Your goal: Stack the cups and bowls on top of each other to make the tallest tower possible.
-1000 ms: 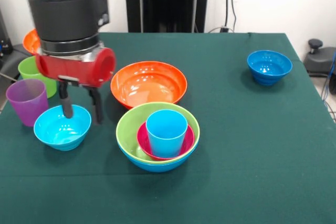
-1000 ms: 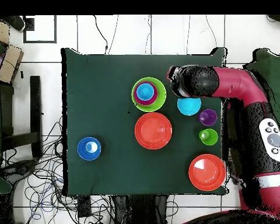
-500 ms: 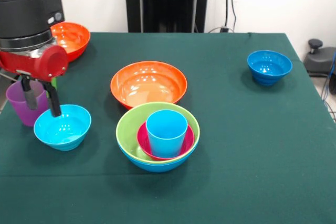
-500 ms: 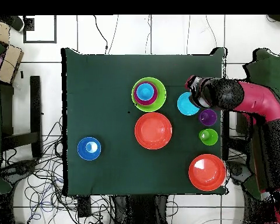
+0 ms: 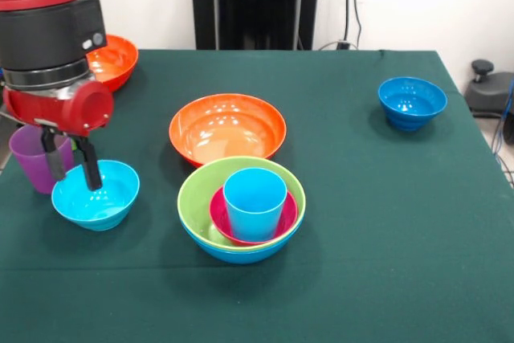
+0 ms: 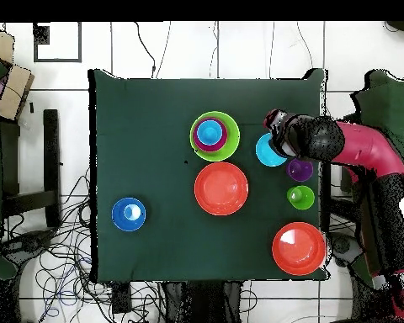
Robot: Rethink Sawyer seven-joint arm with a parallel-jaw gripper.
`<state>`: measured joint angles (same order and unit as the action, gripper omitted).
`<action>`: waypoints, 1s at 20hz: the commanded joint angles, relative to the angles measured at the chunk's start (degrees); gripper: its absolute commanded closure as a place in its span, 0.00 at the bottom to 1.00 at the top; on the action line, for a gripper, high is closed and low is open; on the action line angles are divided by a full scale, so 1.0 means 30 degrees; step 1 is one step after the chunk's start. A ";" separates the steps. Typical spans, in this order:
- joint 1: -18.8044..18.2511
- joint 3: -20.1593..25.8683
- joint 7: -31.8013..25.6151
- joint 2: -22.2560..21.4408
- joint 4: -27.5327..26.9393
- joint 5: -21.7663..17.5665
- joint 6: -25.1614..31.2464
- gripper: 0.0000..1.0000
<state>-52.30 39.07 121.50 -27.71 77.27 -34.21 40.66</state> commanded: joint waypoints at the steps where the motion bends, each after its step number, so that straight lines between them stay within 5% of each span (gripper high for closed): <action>1: 0.1182 0.0062 -0.3403 0.0133 0.1173 -0.1077 -0.0456 0.00; 20: 0.0977 -0.0100 -0.3545 0.0545 0.1423 -0.1567 -0.1354 0.00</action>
<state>-50.78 39.16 121.50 -27.48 78.64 -34.58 40.14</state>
